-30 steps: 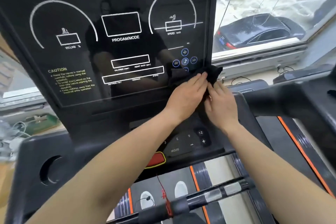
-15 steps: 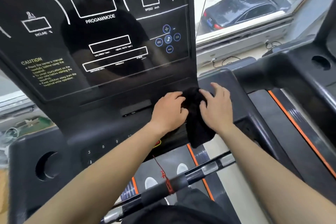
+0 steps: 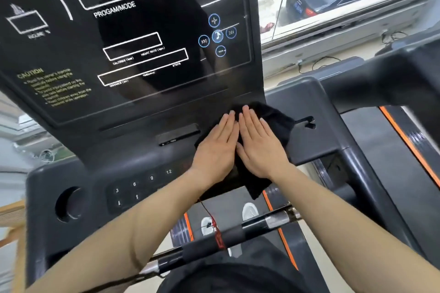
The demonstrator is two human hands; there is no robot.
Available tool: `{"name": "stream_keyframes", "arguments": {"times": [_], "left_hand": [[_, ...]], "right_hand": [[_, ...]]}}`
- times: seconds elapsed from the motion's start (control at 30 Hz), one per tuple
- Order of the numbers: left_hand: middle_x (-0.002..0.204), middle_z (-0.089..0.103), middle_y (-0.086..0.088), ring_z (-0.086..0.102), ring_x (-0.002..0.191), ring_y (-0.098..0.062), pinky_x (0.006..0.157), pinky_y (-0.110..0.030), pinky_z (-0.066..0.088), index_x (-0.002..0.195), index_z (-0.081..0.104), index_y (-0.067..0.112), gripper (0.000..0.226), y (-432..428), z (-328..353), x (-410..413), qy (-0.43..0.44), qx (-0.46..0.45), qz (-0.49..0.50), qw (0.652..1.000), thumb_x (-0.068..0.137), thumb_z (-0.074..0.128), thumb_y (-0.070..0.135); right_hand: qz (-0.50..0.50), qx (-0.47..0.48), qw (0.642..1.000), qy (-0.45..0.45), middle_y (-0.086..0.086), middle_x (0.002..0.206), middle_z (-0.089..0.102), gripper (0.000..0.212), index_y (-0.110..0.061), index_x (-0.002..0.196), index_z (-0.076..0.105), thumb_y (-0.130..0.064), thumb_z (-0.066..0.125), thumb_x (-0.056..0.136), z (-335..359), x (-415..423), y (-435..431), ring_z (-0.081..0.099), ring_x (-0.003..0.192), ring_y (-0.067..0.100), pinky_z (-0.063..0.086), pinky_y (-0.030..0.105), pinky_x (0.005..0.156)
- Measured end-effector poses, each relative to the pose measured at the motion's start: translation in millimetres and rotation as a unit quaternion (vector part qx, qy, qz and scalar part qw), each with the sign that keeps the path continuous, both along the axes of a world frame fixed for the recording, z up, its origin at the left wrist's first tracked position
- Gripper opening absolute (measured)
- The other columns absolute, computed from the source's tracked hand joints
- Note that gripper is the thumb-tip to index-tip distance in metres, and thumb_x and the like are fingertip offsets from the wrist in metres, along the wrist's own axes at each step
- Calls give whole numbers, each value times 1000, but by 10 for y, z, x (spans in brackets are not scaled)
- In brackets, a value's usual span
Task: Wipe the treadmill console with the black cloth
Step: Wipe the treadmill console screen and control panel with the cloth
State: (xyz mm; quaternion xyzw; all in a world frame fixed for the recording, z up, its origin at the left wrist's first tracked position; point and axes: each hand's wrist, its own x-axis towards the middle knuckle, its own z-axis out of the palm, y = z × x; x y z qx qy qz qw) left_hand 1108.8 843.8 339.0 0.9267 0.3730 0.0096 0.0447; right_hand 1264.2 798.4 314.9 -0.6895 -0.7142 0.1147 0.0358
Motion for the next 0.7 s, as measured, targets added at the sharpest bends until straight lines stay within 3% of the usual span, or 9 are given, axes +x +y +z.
{"name": "stream_keyframes", "arguments": {"times": [0.07,0.13,0.2,0.3,0.4,0.53,0.7], "left_hand": [[166,-3,-10,-3,154,-22,125,-36,7,158,10,6,61,131,60,92,-6,-25,17,1000,101,30,14],[166,-6,-9,-5,154,-22,125,-36,7,158,7,7,62,108,11,101,10,-33,29,999,101,29,13],[165,11,-16,11,153,-28,124,-39,18,156,20,2,60,-61,-32,43,20,-24,21,999,97,28,14],[145,49,-27,49,136,-35,112,-41,38,138,53,-7,57,-362,-15,-197,37,-16,-10,999,90,35,17],[133,60,-27,59,125,-35,107,-40,43,128,62,-9,55,-391,-1,-467,76,-2,7,997,86,40,18],[144,48,-30,47,136,-39,113,-43,39,137,51,-12,57,-242,-38,-469,54,31,48,997,89,36,14],[164,16,-20,14,152,-33,122,-44,23,155,24,-1,62,-227,-84,-86,16,-13,50,999,96,34,14]], "right_hand": [[-18,-1,1000,3,11,164,-18,68,-8,155,-10,-45,17,104,50,32,197,-11,155,24,2,40,126],[-24,-1,1000,-2,10,164,-19,67,-9,154,-11,-45,13,103,38,29,163,-12,155,24,0,40,126],[-11,-3,1000,-4,12,166,-12,66,-8,156,-5,-44,14,103,10,6,-44,-7,156,25,5,42,127],[40,-2,999,-1,14,167,9,66,-5,158,17,-41,22,103,-25,-124,-387,9,156,26,19,47,124],[107,12,994,4,13,168,12,67,-6,159,21,-44,24,103,-67,-305,-291,11,156,25,18,45,125],[144,12,989,-25,6,169,-1,71,-12,161,9,-51,20,103,-26,-234,113,-1,156,19,9,43,126],[50,15,998,-29,6,169,-1,70,-12,160,10,-50,23,103,-50,33,-1,1,156,18,10,44,126]]}}
